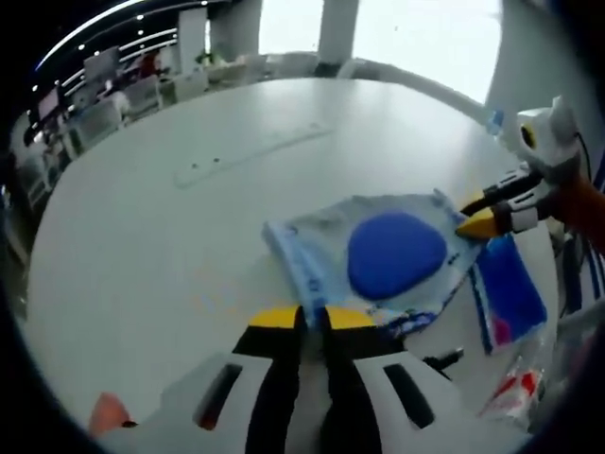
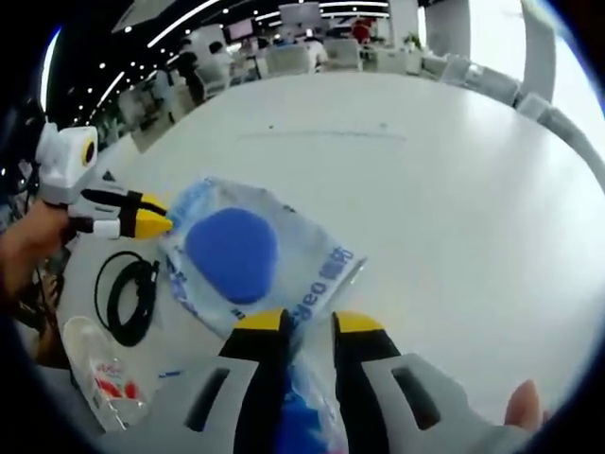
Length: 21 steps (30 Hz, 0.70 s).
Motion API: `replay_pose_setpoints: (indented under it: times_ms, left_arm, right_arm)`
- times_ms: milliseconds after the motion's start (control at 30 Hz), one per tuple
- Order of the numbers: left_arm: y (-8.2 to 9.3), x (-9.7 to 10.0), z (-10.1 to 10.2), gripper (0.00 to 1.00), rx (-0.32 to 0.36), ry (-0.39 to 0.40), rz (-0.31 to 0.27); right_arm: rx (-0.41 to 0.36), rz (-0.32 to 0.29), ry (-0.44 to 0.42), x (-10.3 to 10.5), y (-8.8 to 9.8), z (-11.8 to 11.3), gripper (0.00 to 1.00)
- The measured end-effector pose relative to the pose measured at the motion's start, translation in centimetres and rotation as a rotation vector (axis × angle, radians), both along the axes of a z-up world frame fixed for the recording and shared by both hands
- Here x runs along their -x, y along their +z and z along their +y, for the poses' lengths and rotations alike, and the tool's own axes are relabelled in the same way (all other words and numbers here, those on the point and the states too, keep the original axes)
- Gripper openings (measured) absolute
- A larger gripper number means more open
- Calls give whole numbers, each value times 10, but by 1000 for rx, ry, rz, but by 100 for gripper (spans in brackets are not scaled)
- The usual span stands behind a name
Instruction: Arrange the tabletop items into an orderly group along one side of the table until the central work area is clear of visible clutter.
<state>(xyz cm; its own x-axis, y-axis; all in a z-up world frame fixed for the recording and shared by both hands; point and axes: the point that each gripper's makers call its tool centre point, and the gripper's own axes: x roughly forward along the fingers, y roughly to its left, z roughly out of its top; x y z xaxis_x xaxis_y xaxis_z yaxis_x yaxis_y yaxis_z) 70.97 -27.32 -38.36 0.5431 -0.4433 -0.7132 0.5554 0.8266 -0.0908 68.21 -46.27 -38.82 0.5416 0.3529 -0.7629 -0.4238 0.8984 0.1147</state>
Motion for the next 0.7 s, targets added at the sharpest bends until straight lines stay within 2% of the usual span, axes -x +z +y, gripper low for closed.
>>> replay_pose_setpoints:
  times_ms: [267, 467, 700]
  left_arm:
    - [0, 0, -1, 1, -9, 1, -5]
    - [2, 0, -2, 0, 1, 12, -2]
    - [5, 2, -1, 0, 15, 33, 5]
  right_arm:
    - [9, 3, -3, -1, -1, 0, 14]
    - [16, -16, 2, -5, 4, -1, 8]
    - [18, -42, 4, -9, 10, 0, 6]
